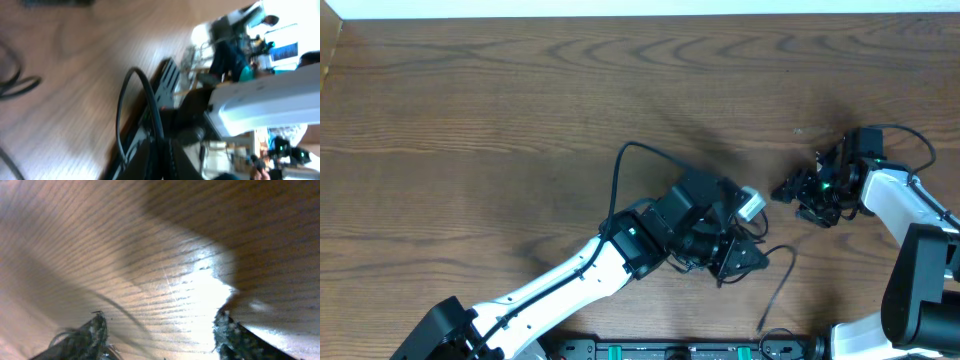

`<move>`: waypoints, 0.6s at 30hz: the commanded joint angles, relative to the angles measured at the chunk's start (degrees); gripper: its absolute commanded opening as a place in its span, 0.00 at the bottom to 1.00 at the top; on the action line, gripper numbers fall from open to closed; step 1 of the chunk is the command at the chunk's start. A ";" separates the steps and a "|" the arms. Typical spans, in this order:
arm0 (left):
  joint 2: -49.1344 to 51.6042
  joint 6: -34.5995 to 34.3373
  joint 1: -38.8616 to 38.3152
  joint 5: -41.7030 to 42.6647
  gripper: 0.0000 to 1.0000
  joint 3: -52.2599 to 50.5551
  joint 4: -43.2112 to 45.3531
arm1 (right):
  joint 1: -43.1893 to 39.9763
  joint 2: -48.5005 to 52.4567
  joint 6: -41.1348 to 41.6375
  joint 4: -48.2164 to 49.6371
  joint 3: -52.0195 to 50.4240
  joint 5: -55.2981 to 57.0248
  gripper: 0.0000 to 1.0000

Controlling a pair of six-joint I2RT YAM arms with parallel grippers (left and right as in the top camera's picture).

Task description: Untangle cables

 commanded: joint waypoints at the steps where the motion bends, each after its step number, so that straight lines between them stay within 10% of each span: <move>1: 0.04 1.66 0.22 0.50 0.08 0.09 -5.33 | -0.35 0.42 -0.07 -0.31 -0.39 1.49 0.75; 8: 0.04 2.47 0.22 -13.18 0.08 0.09 -20.13 | -0.33 0.42 -0.04 -0.28 -0.39 -3.19 0.99; 18: -0.07 2.25 0.31 -14.88 0.08 0.11 -21.31 | -0.07 0.42 -0.04 -0.48 -0.39 -9.70 0.98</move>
